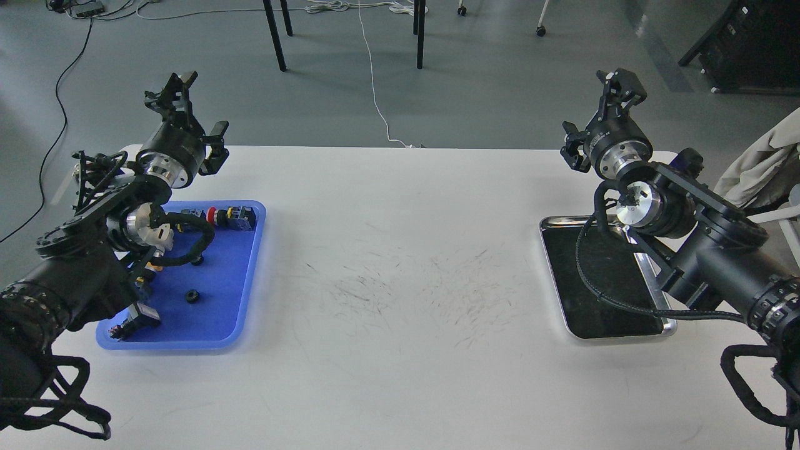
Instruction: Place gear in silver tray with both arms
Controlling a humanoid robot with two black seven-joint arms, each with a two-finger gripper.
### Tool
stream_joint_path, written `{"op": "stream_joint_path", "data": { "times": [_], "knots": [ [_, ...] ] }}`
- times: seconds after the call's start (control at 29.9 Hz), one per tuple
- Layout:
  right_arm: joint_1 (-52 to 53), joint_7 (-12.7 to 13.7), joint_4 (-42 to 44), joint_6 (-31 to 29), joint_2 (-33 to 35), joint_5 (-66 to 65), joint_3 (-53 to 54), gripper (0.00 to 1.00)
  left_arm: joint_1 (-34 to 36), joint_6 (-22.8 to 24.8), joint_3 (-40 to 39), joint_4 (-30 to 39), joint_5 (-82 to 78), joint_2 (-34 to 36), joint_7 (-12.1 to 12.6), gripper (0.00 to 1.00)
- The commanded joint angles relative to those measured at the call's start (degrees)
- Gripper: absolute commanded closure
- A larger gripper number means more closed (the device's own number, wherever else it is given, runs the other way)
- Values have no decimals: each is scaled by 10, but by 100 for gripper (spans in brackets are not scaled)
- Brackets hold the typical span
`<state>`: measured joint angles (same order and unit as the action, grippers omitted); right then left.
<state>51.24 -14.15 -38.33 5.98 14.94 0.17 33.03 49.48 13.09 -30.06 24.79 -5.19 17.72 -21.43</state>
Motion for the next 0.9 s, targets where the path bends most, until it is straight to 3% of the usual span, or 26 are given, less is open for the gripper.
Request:
{"op": "stream_joint_path", "data": {
  "times": [0.0,0.87],
  "knots": [
    [0,0,0,3,-2,0,0,1,0,0,0,0,-1,0,1,1],
    [1,0,-2,3,-3,0,0,1,0,0,1,1,-2,1,1,1]
  ]
}}
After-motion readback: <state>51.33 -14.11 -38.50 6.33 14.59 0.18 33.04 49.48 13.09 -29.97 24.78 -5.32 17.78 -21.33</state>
